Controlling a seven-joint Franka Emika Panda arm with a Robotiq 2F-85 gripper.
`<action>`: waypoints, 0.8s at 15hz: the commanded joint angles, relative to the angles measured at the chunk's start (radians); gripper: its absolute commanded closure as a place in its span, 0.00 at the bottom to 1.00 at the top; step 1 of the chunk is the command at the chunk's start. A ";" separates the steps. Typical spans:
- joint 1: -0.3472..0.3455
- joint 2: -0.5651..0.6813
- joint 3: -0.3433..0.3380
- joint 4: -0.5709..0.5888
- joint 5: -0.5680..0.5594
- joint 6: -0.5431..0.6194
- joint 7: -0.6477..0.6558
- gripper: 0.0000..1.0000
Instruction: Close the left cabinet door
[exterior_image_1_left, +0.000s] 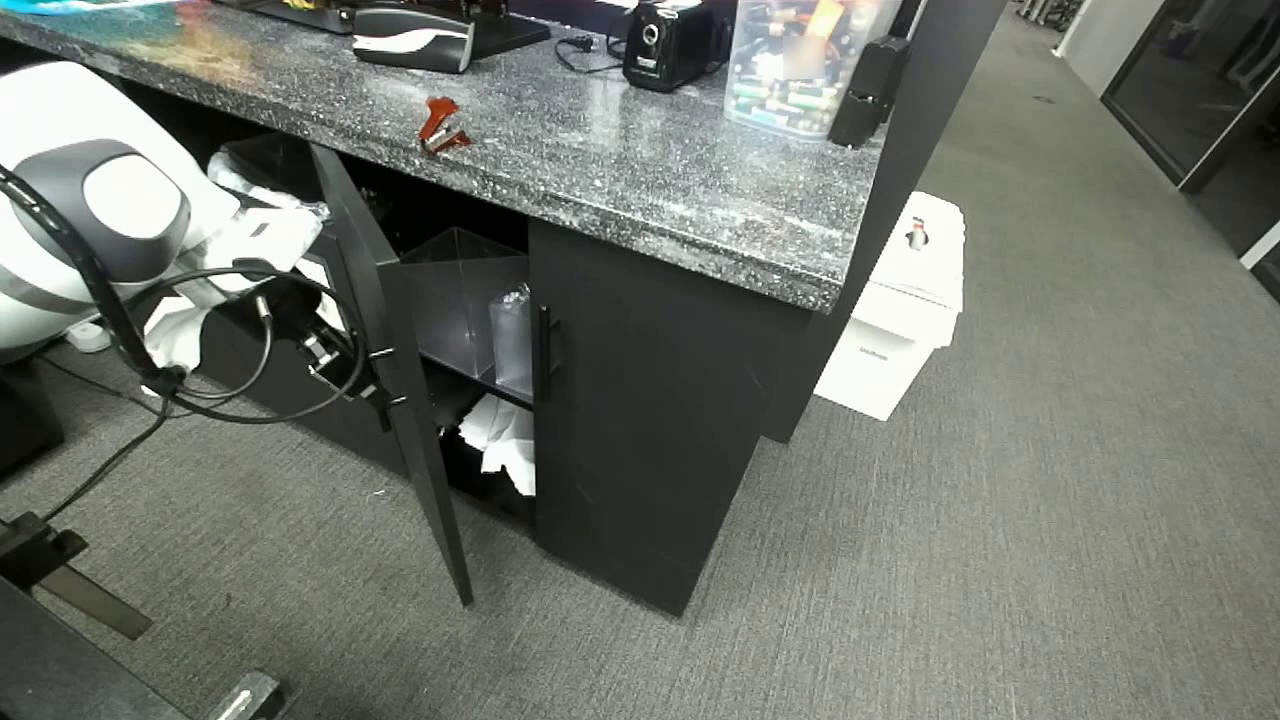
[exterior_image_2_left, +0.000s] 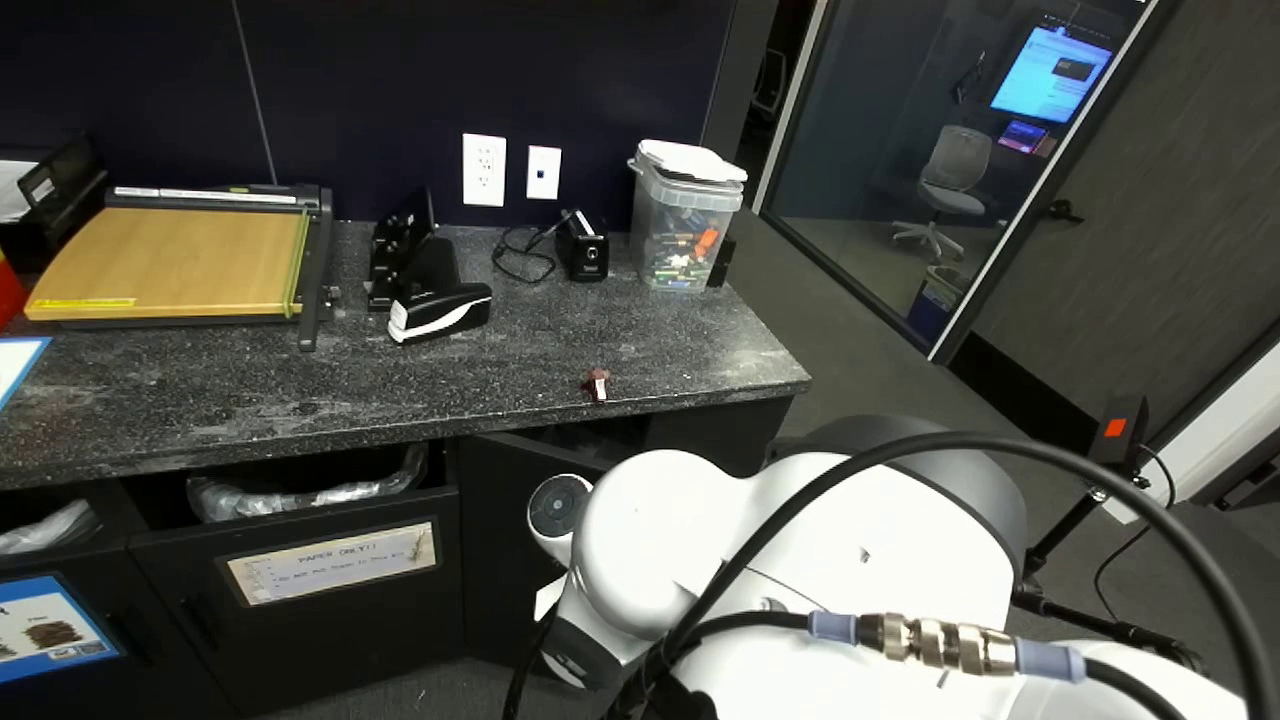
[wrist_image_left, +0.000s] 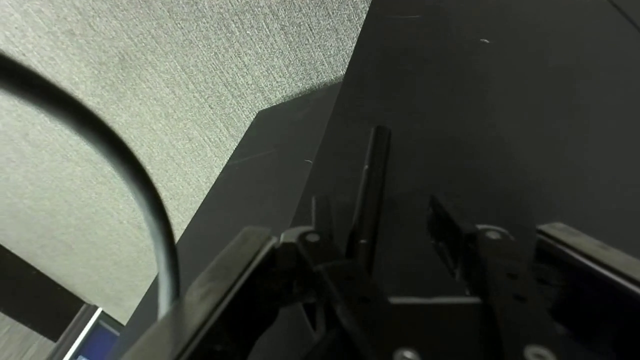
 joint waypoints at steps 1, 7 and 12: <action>0.020 0.027 -0.031 0.028 0.022 0.005 0.027 0.79; -0.060 0.046 -0.063 0.133 0.034 -0.049 0.015 0.95; -0.162 0.093 -0.065 0.355 -0.001 -0.170 0.012 0.95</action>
